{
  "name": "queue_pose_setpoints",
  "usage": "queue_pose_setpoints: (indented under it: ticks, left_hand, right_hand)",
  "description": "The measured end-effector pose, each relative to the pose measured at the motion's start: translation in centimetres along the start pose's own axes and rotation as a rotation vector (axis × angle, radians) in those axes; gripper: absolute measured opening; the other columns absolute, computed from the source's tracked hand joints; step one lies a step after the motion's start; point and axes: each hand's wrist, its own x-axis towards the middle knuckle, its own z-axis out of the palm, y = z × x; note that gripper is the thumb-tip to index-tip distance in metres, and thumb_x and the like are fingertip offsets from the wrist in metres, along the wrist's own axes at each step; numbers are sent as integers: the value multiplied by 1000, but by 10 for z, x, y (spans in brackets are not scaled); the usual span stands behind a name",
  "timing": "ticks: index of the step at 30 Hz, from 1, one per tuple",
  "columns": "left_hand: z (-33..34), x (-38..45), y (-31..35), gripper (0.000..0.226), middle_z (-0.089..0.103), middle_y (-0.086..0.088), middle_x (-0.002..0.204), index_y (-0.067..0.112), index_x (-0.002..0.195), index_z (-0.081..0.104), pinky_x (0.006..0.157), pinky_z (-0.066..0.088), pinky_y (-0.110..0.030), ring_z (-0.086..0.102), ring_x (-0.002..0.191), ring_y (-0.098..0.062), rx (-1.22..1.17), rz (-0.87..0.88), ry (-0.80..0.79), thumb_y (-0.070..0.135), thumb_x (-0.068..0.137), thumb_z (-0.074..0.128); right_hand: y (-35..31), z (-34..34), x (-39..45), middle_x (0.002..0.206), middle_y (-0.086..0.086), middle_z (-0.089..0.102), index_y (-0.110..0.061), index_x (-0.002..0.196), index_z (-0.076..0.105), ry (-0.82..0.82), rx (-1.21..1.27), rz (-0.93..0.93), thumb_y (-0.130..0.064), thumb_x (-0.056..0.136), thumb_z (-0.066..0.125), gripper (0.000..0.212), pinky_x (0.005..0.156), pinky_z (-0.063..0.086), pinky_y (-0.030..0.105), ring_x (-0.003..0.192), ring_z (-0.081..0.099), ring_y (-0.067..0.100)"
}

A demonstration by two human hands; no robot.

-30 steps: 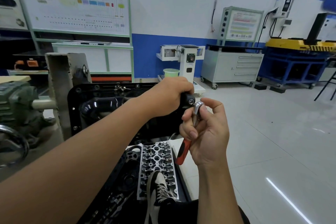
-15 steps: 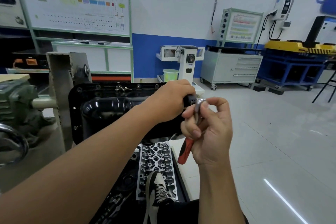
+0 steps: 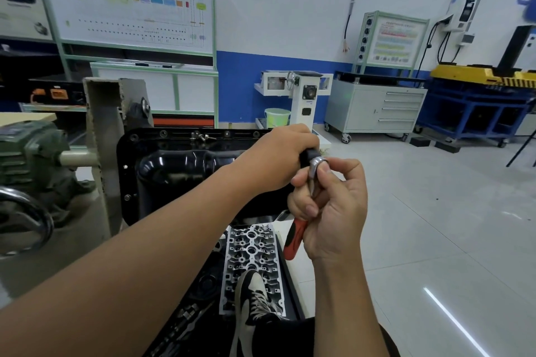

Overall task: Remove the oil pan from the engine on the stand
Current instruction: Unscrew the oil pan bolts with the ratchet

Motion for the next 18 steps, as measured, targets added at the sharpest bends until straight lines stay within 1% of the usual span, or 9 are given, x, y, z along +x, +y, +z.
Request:
queue_pose_setpoints:
  ticks: [5, 10, 13, 16, 18]
  left_hand:
    - [-1, 0, 1, 10, 62, -4, 100, 7, 98, 69, 86, 49, -47, 57, 93, -24, 16, -3, 4, 3, 93, 60]
    - [0, 0, 0, 13, 61, -1, 98, 8, 96, 70, 85, 49, -46, 56, 91, -22, -4, -13, 14, 0, 93, 60]
    - [1, -1, 0, 14, 57, 4, 94, 9, 95, 70, 84, 50, -45, 52, 88, -19, -10, -6, 20, -1, 91, 60]
    - [1, 0, -1, 15, 58, 3, 95, 9, 95, 70, 84, 50, -47, 53, 88, -21, -6, -7, 21, 0, 92, 59]
    - [2, -1, -1, 15, 59, 2, 96, 11, 95, 69, 84, 50, -48, 54, 89, -22, -6, -14, 21, 2, 93, 58]
  right_hand:
    - [2, 2, -1, 71, 26, 62, -18, 91, 54, 32, 41, -21, -3, 100, 47, 19, 45, 32, 17, 36, 33, 10]
    - [2, 3, -1, 71, 23, 63, -19, 90, 52, 39, 109, 11, -5, 101, 45, 19, 42, 31, 16, 35, 33, 10]
    - [-1, 1, -1, 70, 23, 63, -18, 89, 53, 46, 91, 23, -6, 98, 48, 16, 41, 31, 17, 35, 32, 11]
    - [-4, 0, -2, 70, 24, 63, -17, 90, 51, 50, 52, 32, -6, 96, 49, 13, 41, 31, 17, 35, 32, 11]
    - [-7, -2, -1, 71, 24, 63, -17, 91, 50, 45, -6, 31, -9, 93, 54, 9, 41, 31, 18, 35, 32, 12]
